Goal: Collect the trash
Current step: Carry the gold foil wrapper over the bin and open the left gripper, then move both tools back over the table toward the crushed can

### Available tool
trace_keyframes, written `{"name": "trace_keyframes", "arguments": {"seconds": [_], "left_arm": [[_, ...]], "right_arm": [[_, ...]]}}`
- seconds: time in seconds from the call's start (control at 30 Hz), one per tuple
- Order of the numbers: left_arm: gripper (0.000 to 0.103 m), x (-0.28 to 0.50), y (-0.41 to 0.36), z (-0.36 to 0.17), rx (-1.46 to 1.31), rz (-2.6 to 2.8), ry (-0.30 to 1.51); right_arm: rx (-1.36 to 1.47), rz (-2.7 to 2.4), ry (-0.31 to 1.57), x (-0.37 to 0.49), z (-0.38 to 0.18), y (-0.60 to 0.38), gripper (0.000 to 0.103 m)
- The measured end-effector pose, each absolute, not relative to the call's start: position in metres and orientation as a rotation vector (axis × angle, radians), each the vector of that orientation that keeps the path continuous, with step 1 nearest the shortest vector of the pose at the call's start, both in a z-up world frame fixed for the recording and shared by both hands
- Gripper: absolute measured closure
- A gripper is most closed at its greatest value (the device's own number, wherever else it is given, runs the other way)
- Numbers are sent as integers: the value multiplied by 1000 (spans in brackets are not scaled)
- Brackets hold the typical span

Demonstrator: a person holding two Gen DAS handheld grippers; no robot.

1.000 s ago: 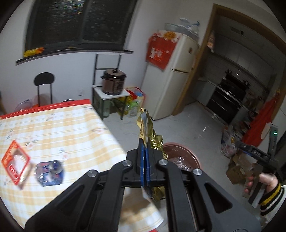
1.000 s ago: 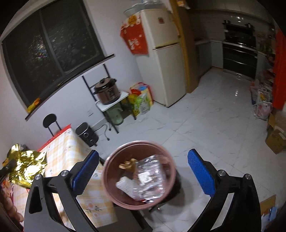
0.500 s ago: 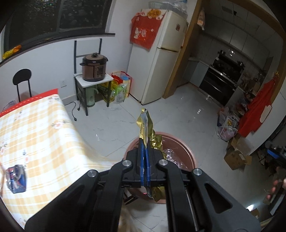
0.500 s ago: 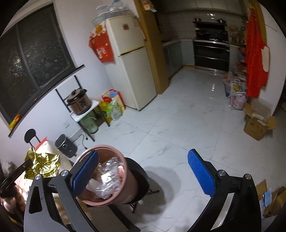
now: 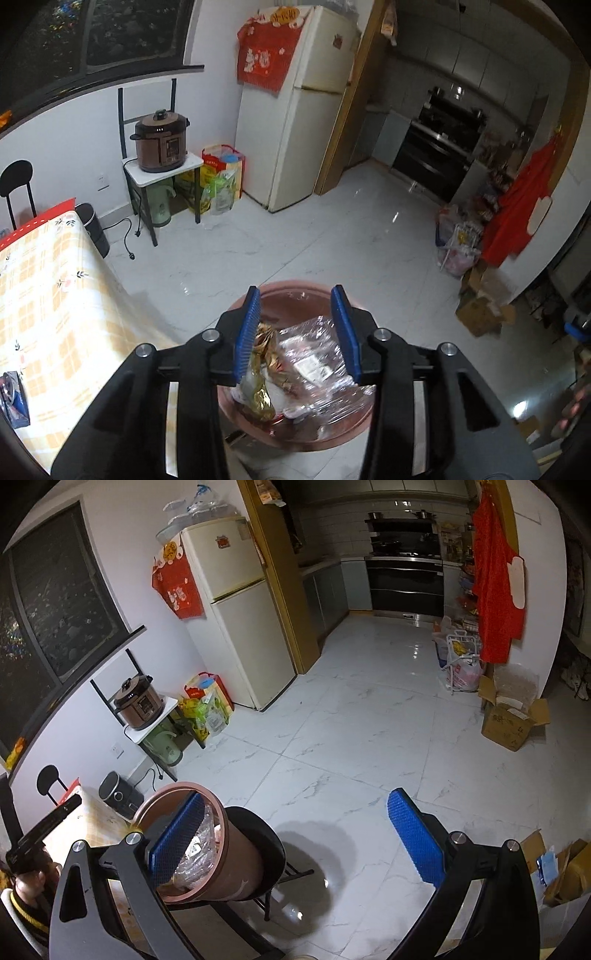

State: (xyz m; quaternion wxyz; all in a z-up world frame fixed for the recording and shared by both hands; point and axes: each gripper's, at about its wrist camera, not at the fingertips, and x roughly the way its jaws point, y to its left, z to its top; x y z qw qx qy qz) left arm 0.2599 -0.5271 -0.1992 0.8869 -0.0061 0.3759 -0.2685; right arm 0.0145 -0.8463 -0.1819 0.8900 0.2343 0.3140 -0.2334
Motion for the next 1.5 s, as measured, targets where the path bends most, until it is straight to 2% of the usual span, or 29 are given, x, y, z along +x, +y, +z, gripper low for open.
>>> {"name": "trace_keyframes", "arguments": {"seconds": [0.3, 0.33, 0.37, 0.53, 0.57, 0.67, 1.03, 1.3, 1.5], "left_arm": [[41, 239, -462, -143, -91, -523, 654], [38, 234, -448, -136, -96, -504, 640], [29, 231, -437, -130, -100, -485, 629], [16, 206, -371, -103, -124, -369, 578], [10, 199, -351, -97, -133, -329, 565], [6, 178, -302, -83, -160, -218, 540], [6, 98, -118, -65, -257, 142, 523], [6, 53, -32, -81, -317, 267, 549], [6, 48, 16, -99, -356, 279, 580]], "right_arm": [[480, -392, 613, 33, -166, -820, 5], [473, -378, 609, 37, -164, -816, 5], [461, -358, 603, 42, -160, -809, 5], [377, -281, 577, 69, -143, -772, 5], [364, -263, 573, 74, -141, -765, 5], [337, -192, 566, 92, -133, -738, 5], [249, 98, 606, 159, -118, -599, 5], [182, 237, 662, 184, -122, -490, 5], [130, 287, 704, 193, -132, -415, 5]]}}
